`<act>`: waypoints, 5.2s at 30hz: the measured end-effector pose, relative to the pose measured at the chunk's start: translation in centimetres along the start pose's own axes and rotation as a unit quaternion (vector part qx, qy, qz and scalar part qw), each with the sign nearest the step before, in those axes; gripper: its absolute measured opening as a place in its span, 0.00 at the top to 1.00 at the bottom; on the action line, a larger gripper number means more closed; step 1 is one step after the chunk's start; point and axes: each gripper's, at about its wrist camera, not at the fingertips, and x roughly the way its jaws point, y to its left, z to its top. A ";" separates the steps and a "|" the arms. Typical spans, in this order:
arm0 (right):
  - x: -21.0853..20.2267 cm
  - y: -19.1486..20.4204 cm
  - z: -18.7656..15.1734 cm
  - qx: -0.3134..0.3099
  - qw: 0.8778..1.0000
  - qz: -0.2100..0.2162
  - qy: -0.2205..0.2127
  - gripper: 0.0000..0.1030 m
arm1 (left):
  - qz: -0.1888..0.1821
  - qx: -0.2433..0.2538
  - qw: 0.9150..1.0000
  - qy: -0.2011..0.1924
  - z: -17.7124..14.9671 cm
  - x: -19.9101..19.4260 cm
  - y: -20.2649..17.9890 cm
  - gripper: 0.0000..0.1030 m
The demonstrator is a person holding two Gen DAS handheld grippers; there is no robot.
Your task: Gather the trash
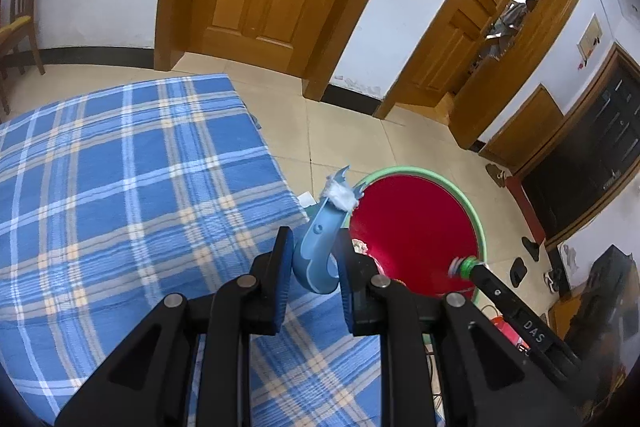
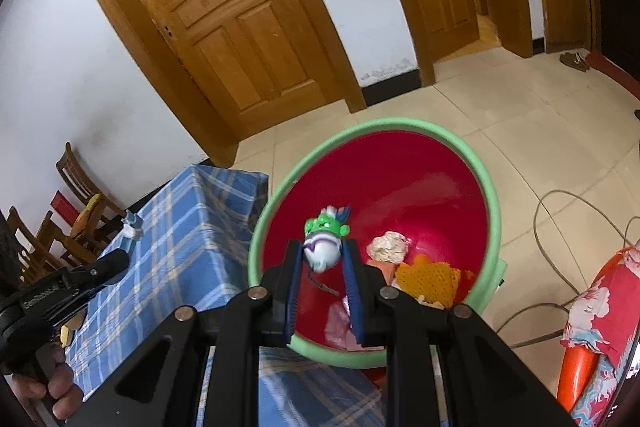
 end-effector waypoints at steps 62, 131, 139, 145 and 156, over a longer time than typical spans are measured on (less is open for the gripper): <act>-6.7 3.9 -3.8 -0.046 0.998 0.032 -0.031 0.19 | 0.097 0.027 0.994 -0.040 -4.1 -7.2 1.0 0.26; -10.4 11.1 -10.2 -0.142 0.987 0.054 -0.045 0.01 | 0.202 -0.016 0.973 -0.108 -11.2 -16.4 6.6 0.16; -10.3 11.0 -10.1 -0.141 0.988 0.054 -0.044 0.01 | 0.202 -0.016 0.973 -0.108 -11.2 -16.4 6.6 0.16; -10.3 11.0 -10.1 -0.141 0.987 0.055 -0.044 0.01 | 0.201 -0.016 0.973 -0.107 -11.2 -16.3 6.6 0.16; -10.3 11.1 -10.1 -0.141 0.987 0.054 -0.044 0.01 | 0.201 -0.016 0.974 -0.108 -11.2 -16.4 6.6 0.16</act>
